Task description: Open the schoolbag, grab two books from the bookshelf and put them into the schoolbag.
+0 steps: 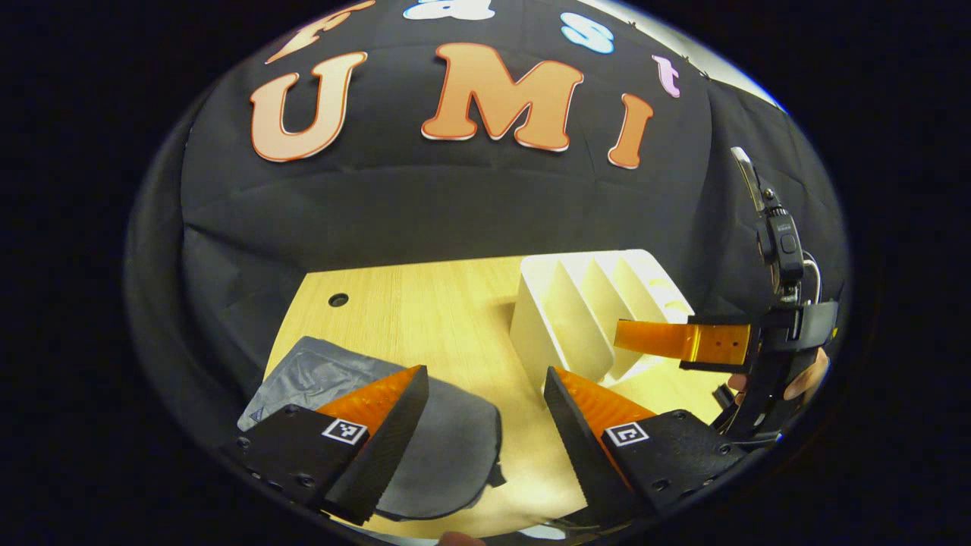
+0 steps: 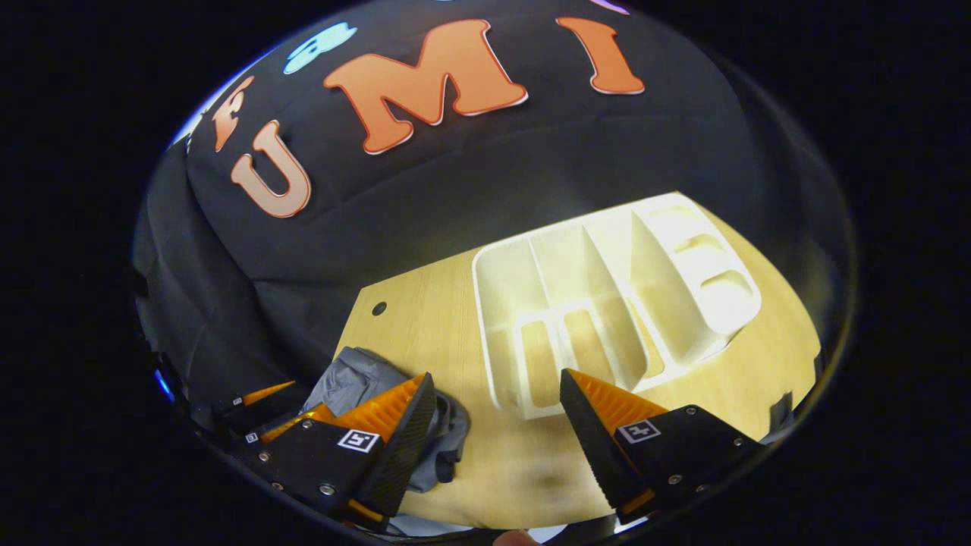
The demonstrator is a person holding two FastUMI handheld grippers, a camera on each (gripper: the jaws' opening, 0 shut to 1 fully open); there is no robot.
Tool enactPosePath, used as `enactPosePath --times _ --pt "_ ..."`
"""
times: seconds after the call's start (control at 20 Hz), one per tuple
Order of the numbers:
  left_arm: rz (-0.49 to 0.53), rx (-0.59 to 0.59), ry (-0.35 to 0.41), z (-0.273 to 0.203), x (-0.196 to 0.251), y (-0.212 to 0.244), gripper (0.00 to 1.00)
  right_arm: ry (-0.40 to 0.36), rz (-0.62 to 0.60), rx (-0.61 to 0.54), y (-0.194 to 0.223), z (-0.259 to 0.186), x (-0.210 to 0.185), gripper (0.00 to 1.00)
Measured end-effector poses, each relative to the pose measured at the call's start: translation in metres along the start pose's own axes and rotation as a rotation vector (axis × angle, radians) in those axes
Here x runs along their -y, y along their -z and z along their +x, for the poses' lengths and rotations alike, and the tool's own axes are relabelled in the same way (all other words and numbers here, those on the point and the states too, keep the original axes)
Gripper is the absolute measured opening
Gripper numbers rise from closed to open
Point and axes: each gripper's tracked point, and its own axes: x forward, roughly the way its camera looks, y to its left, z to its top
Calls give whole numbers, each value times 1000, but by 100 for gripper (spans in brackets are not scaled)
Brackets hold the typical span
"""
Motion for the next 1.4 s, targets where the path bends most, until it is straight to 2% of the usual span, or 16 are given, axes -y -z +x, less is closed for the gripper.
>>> enactPosePath --times 0.45,0.6,0.65,0.85,1.05,1.25,1.3,1.35,1.4 --pt "-28 274 -139 -27 79 -79 98 -12 -219 306 -99 -65 53 98" --pt "-48 342 -122 -30 111 -92 97 -29 -263 387 -123 -88 65 97" --pt "-50 361 -130 -23 117 -97 98 -42 -279 408 -128 -95 68 98" --pt "-55 460 -169 -48 137 -112 97 -54 -348 542 -152 -122 80 97" --pt "-70 490 -230 -60 142 -113 97 -70 -353 576 -156 -139 85 97" --pt "-71 564 -239 -76 148 -116 97 -87 -321 583 -153 -144 89 97" --pt "-63 585 -245 -79 149 -117 97 -88 -316 587 -154 -142 89 100" --pt "-54 590 -256 -81 147 -117 97 -89 -315 588 -153 -140 87 97" --pt "-46 598 -267 -83 146 -116 97 -89 -314 594 -153 -139 87 97"
